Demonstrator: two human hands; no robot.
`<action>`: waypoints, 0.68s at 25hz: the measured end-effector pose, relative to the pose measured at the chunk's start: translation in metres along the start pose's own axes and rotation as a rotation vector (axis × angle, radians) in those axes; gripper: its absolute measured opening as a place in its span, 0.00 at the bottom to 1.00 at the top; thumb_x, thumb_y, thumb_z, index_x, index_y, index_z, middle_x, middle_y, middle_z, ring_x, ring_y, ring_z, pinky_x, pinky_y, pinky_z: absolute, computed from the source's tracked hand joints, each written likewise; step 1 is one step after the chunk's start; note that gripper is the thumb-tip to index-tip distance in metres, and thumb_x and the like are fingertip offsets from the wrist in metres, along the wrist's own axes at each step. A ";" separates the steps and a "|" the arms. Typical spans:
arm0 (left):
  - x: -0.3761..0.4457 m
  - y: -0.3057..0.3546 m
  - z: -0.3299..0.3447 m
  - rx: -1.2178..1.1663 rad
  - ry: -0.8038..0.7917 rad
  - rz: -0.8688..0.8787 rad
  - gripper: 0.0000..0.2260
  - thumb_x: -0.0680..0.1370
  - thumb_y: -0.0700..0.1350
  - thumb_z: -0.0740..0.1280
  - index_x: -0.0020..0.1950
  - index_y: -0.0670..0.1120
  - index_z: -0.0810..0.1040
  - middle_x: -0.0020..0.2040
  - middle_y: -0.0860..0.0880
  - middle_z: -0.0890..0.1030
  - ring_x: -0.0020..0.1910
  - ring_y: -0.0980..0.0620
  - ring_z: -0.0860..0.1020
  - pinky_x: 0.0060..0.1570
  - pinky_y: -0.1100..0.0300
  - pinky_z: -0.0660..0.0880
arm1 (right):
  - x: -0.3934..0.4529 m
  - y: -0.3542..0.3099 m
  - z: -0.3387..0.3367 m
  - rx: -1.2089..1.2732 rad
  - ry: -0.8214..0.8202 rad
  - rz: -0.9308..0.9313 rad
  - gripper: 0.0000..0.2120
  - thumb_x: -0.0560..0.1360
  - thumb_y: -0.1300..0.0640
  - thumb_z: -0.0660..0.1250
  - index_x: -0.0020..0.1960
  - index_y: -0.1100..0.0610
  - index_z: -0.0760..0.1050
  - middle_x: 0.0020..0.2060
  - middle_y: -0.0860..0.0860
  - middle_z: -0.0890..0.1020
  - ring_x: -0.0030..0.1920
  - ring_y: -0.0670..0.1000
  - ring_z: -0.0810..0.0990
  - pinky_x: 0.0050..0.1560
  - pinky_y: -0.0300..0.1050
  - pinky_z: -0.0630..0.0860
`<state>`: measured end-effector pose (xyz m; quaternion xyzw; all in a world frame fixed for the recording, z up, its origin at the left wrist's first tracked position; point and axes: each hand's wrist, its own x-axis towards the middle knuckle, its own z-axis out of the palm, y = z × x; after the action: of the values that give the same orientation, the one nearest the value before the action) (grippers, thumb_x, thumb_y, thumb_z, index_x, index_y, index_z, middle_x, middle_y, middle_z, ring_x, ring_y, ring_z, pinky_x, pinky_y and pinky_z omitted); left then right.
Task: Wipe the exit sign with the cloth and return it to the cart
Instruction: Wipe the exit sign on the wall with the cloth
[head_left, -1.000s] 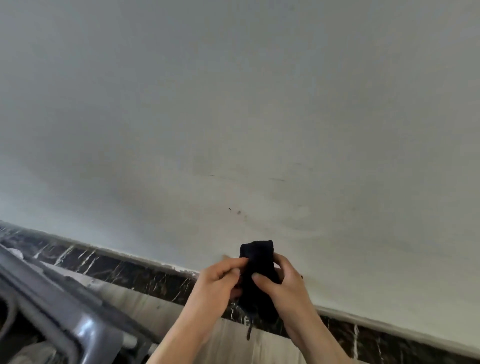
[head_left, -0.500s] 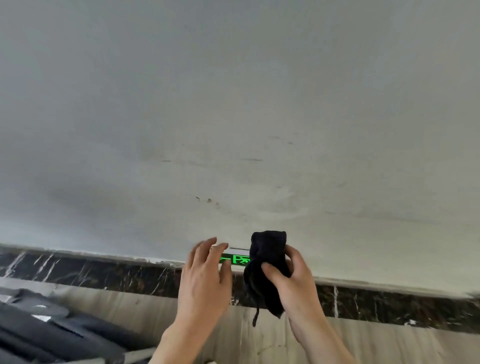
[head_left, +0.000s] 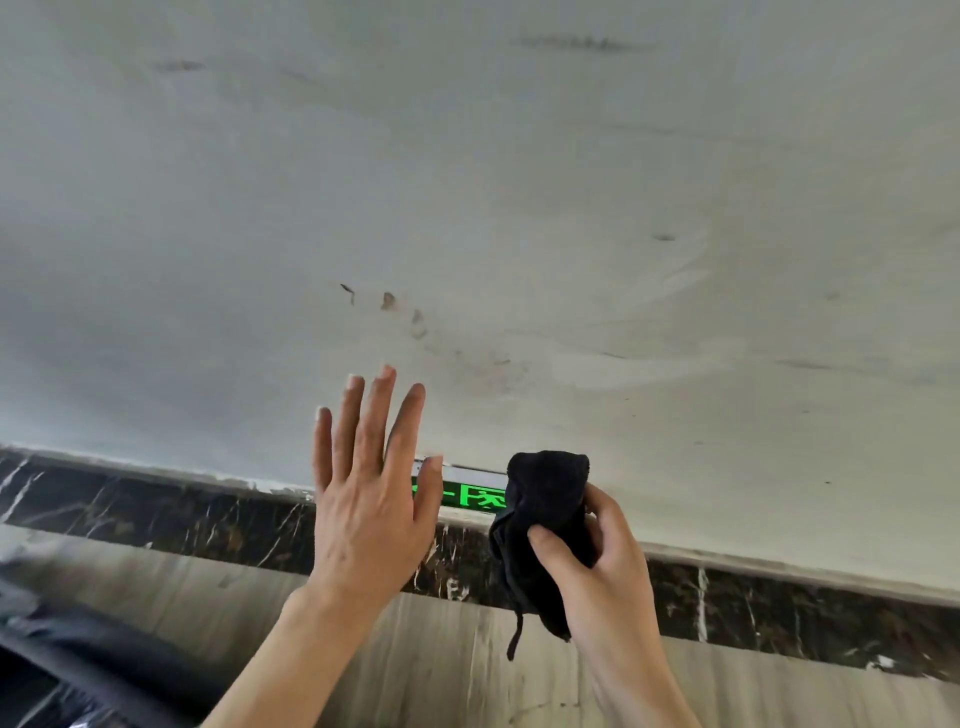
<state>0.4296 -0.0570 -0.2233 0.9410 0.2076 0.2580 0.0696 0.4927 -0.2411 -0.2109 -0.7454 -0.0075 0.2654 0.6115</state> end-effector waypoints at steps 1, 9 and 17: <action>0.002 -0.006 0.017 0.005 0.035 0.040 0.26 0.82 0.49 0.57 0.78 0.42 0.62 0.80 0.40 0.58 0.80 0.40 0.53 0.79 0.43 0.46 | 0.009 0.012 0.003 -0.006 -0.002 0.002 0.20 0.71 0.55 0.72 0.54 0.33 0.74 0.45 0.38 0.84 0.46 0.41 0.83 0.50 0.49 0.80; 0.050 -0.046 0.119 0.099 0.366 0.408 0.25 0.83 0.48 0.59 0.79 0.41 0.59 0.80 0.46 0.55 0.81 0.48 0.46 0.78 0.42 0.46 | 0.079 0.092 0.023 -0.012 0.008 -0.107 0.22 0.71 0.56 0.73 0.54 0.31 0.74 0.48 0.39 0.85 0.50 0.42 0.83 0.55 0.54 0.79; 0.096 -0.077 0.151 0.385 0.733 0.674 0.29 0.83 0.57 0.52 0.80 0.43 0.60 0.76 0.42 0.63 0.77 0.40 0.57 0.77 0.40 0.47 | 0.123 0.155 0.053 -0.049 0.006 -0.219 0.22 0.71 0.56 0.73 0.52 0.29 0.73 0.47 0.37 0.84 0.49 0.40 0.82 0.56 0.54 0.78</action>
<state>0.5549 0.0501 -0.3267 0.7995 -0.0519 0.5350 -0.2680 0.5281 -0.1910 -0.4062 -0.7557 -0.0934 0.1944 0.6183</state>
